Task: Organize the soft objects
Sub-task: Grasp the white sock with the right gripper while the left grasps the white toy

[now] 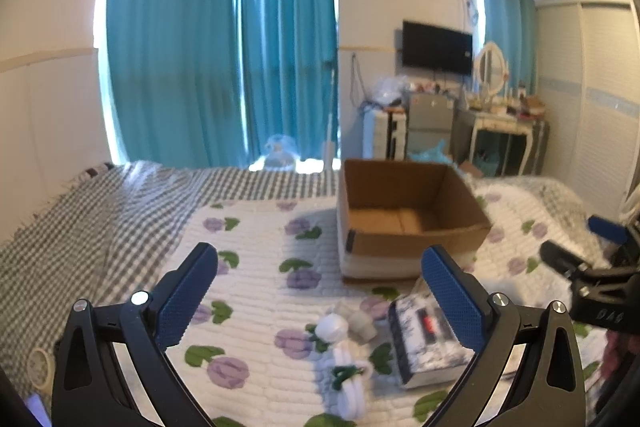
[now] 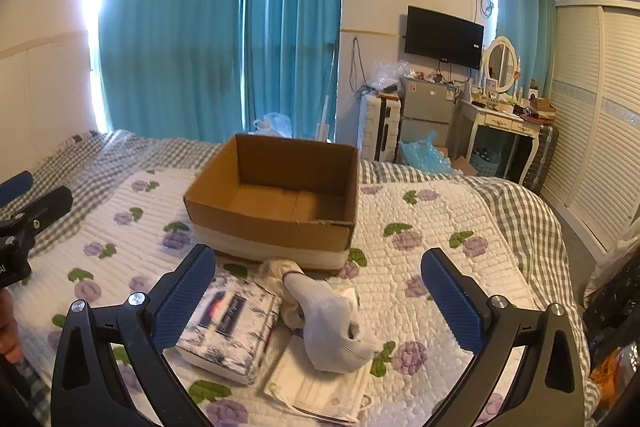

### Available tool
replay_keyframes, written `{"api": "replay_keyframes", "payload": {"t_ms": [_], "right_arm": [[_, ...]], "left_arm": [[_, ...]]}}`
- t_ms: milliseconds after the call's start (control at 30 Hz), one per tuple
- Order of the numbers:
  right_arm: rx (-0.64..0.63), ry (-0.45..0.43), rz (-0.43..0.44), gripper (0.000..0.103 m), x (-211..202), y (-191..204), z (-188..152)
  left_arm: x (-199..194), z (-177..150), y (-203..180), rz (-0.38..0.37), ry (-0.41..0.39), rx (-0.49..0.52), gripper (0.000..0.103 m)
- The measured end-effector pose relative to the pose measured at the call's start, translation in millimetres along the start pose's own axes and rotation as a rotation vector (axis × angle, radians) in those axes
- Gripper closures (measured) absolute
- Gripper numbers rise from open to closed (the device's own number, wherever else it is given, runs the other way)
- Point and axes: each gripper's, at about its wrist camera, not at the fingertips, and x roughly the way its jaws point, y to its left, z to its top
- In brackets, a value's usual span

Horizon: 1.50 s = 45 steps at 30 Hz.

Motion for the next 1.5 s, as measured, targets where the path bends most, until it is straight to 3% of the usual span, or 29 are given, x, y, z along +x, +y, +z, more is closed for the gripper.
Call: {"api": "replay_keyframes", "payload": {"t_ms": [533, 633, 700, 733, 867, 933, 967, 1000, 1067, 1333, 1500], "right_arm": [[0.003, 0.288, 0.018, 0.001, 95.6, -19.3, -56.6], [0.020, 0.349, 0.030, 0.009, 112.3, -22.4, -64.6], [0.028, 0.386, 0.030, 0.031, 121.2, -24.9, -69.5], [0.030, 0.397, 0.024, 0.035, 123.5, -25.5, -70.9], [0.055, 0.383, 0.029, 0.046, 121.2, -32.3, -72.2], [0.065, 0.370, 0.039, 0.048, 117.6, -34.1, -70.2], [0.068, 0.362, 0.044, 0.049, 115.3, -34.6, -69.5], [0.069, 0.356, 0.048, 0.051, 113.5, -34.1, -68.7], [0.070, 0.347, 0.056, 0.052, 107.5, -32.7, -66.2], [0.064, 0.259, 0.080, 0.057, 68.7, -30.8, -50.9], [0.061, 0.182, 0.095, 0.058, 37.6, -26.7, -30.2]], "left_arm": [[95.1, -77.3, -0.6, 0.022, 0.360, 0.030, 0.009], [99.2, -85.9, -1.1, 0.016, 0.404, 0.028, 0.010], [99.2, -91.0, -1.5, -0.004, 0.426, 0.024, 0.011], [99.9, -94.2, -2.2, -0.014, 0.443, 0.025, 0.020], [103.3, -105.3, -9.7, -0.052, 0.505, 0.045, 0.037], [101.5, -109.7, -12.7, -0.083, 0.522, 0.040, 0.058], [101.6, -110.7, -14.4, -0.101, 0.528, 0.041, 0.064], [100.7, -111.6, -15.6, -0.122, 0.534, 0.042, 0.078], [96.8, -113.7, -19.4, -0.169, 0.548, 0.048, 0.080], [68.9, -106.2, -26.7, -0.136, 0.502, 0.098, 0.081], [47.5, -85.9, -20.7, -0.143, 0.460, 0.055, 0.081]]}}
